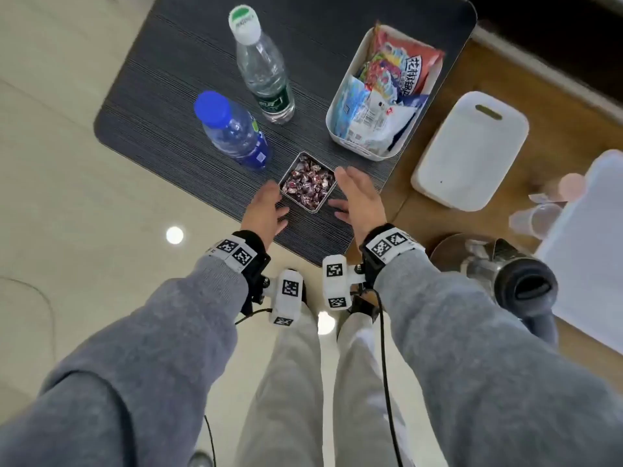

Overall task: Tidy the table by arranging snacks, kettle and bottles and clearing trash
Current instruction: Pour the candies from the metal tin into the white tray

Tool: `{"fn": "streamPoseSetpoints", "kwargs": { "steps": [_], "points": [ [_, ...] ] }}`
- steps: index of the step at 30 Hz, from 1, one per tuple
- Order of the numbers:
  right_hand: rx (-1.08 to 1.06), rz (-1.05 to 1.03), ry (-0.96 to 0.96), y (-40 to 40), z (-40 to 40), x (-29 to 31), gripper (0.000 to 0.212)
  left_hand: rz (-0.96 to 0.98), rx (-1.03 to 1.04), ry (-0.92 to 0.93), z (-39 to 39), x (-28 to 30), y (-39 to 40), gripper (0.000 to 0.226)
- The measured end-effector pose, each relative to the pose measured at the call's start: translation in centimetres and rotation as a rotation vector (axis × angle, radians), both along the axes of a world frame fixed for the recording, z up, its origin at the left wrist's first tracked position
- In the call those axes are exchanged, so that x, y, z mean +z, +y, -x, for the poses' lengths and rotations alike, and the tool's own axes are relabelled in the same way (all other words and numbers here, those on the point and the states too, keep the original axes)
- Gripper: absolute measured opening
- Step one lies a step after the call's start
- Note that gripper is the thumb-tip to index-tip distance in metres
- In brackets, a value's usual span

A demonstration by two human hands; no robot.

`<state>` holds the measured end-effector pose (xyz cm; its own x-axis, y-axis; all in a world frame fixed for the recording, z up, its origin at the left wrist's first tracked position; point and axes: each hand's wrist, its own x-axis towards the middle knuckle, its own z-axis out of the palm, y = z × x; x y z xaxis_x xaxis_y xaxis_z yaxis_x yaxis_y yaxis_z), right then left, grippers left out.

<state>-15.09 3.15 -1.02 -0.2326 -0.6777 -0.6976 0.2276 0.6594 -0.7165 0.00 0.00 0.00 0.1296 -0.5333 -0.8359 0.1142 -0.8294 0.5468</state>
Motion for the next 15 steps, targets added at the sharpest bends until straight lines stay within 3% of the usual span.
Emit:
{"fn": "streamPoseSetpoints", "kwargs": {
  "steps": [10, 15],
  "points": [
    [0.054, 0.072, 0.052, -0.2, 2.3, -0.4, 0.026, 0.062, 0.089, 0.064, 2.9, -1.1, 0.1, 0.012],
    [0.077, 0.094, 0.194, -0.4, 2.8, -0.6, 0.040, 0.073, -0.023, -0.059, 4.9, -1.2, -0.1, 0.030]
  ]
}}
